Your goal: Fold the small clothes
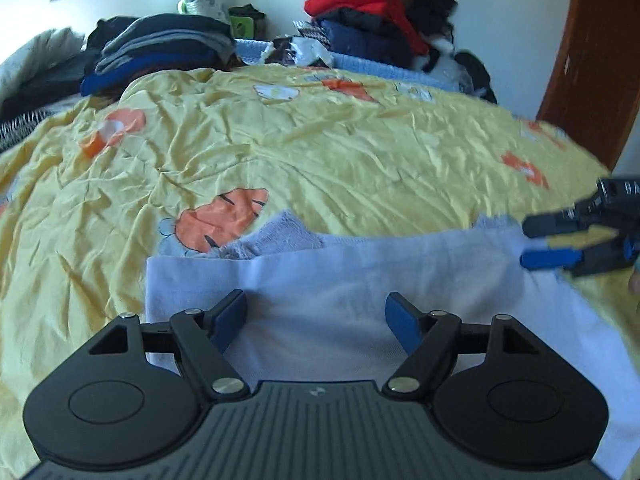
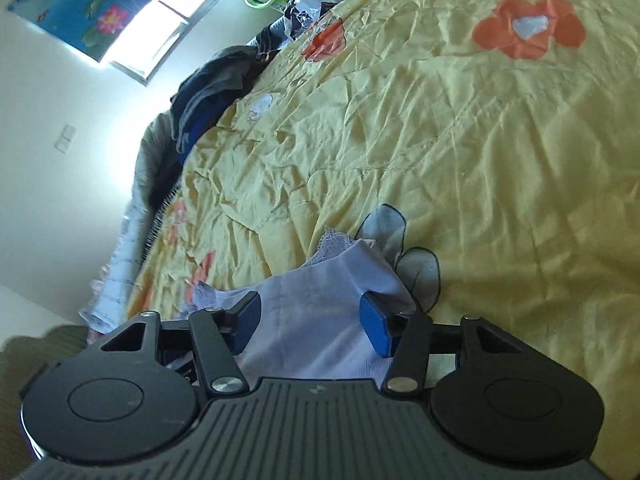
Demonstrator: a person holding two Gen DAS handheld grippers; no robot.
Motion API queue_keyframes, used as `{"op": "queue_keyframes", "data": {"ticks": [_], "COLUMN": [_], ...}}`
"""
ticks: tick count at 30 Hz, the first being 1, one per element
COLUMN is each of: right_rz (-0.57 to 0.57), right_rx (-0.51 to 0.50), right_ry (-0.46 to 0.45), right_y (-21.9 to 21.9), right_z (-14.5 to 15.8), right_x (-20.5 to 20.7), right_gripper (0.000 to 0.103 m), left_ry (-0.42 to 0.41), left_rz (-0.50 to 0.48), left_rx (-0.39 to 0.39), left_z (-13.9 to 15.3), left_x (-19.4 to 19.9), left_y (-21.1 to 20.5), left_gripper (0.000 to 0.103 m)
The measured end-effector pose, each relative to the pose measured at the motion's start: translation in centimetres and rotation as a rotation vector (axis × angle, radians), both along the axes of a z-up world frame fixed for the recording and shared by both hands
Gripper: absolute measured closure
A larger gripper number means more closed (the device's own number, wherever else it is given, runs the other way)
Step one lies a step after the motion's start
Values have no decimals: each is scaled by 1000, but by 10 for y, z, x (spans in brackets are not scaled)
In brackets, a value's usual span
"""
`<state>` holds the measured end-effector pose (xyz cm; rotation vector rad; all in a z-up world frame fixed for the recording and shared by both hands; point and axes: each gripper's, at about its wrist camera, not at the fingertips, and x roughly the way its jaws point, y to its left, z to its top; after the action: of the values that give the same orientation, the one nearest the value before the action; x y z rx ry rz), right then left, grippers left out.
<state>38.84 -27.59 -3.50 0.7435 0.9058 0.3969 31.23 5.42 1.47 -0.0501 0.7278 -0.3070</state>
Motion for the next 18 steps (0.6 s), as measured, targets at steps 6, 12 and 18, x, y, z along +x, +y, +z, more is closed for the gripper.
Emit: {"op": "queue_keyframes", "data": {"ticks": [6,12,18], "right_rz": [-19,106,130], "right_rx": [43,147,29], "right_ry": [41,-62,-41], "right_y": [-7,5,20], "right_z": [-1,30,0], "right_x": [3,-62,-102], "right_gripper": [49,26,42], "left_ry": [-47,-145,-115], "left_rz": [29,-58,-86], "left_rx": [115,58,90], "left_z": [7,32,-7], "left_x": [-8,-100,-130], "left_y": [-15,-28,-36], "left_gripper": [26,26,24]}}
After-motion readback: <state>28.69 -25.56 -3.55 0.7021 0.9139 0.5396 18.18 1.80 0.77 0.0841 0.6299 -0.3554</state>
